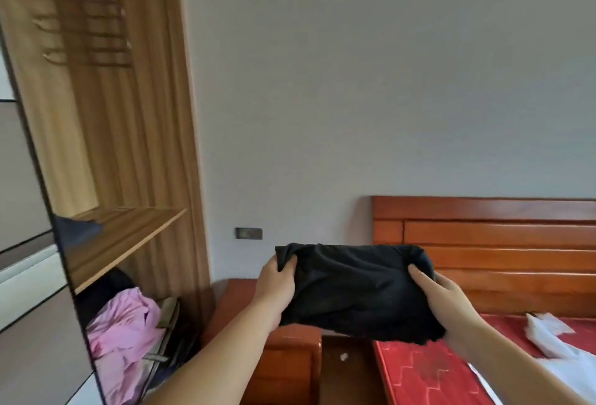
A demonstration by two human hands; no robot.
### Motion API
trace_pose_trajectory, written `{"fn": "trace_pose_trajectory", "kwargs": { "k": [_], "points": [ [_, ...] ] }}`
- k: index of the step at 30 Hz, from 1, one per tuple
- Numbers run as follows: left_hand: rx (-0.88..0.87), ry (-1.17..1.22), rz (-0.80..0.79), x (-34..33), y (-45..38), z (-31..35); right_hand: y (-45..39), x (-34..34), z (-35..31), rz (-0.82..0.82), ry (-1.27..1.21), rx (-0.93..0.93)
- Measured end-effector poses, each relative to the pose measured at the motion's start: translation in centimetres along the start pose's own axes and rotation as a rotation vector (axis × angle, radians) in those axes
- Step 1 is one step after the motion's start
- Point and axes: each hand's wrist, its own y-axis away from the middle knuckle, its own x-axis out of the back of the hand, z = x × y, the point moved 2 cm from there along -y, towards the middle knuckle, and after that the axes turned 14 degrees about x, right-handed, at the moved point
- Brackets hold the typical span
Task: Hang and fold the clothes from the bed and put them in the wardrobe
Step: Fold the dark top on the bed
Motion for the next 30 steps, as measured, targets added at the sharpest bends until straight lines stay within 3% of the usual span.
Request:
{"fn": "trace_pose_trajectory", "kwargs": {
  "k": [5, 10, 21, 25, 30],
  "points": [
    [0.058, -0.014, 0.243, 12.3, -6.6, -2.0, -3.9, -14.9, 3.3, -0.202, 0.014, -0.053],
    [0.16, 0.007, 0.356, 18.9, -12.3, -3.9, -7.1, -23.6, 5.5, -0.317, 0.041, -0.084],
    [0.258, 0.019, 0.486, 22.5, -25.6, -4.1, -21.3, -35.2, 12.2, -0.462, -0.06, -0.165],
    [0.339, 0.111, 0.554, 23.5, -29.2, -2.7, -26.9, -40.8, 13.7, -0.561, -0.131, -0.226],
    [0.322, 0.172, 0.628, 27.3, -31.9, -1.4, -31.0, -49.5, 14.5, -0.712, -0.148, -0.253]
  ]
}}
